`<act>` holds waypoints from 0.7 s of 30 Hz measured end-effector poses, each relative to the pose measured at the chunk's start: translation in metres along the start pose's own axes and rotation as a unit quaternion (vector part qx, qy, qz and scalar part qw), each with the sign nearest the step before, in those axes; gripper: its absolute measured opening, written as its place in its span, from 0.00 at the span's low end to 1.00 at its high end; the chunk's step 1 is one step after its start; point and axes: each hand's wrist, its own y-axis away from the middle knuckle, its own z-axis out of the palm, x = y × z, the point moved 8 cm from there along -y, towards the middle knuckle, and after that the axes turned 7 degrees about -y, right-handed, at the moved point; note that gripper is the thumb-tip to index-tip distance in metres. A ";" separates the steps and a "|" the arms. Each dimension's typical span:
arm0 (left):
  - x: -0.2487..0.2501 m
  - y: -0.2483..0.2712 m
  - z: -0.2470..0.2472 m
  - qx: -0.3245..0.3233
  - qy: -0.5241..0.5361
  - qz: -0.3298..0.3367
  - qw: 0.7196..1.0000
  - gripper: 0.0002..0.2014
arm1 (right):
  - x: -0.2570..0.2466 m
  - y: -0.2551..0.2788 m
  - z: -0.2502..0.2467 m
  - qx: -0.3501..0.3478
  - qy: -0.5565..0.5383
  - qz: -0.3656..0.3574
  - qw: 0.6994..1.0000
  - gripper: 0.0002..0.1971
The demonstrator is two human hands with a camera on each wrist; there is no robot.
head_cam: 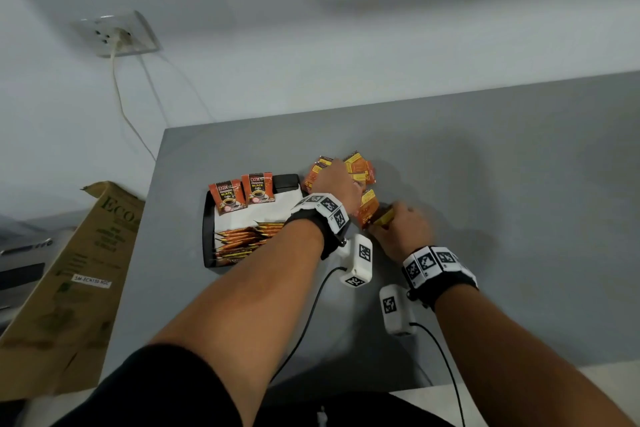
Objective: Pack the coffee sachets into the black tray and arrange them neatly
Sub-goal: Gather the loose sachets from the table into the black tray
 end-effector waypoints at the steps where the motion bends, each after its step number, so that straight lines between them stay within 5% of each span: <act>1: -0.002 -0.001 0.004 -0.014 -0.010 0.005 1.000 0.12 | -0.004 -0.002 0.002 0.004 -0.003 -0.003 1.000 0.25; 6: -0.012 0.000 0.029 -0.074 -0.030 0.012 0.997 0.13 | -0.020 -0.006 0.015 -0.049 0.024 -0.026 0.998 0.28; 11: -0.012 0.005 0.035 -0.107 0.023 0.003 0.994 0.18 | -0.021 -0.005 0.007 -0.080 -0.051 -0.039 0.995 0.16; 17: -0.024 0.001 -0.039 -0.003 0.143 0.014 0.990 0.14 | -0.012 -0.004 -0.032 -0.036 -0.231 -0.065 0.970 0.04; 21: -0.063 -0.002 -0.109 0.050 0.064 0.049 0.996 0.09 | -0.048 -0.004 -0.042 -0.086 -0.318 -0.083 0.941 0.07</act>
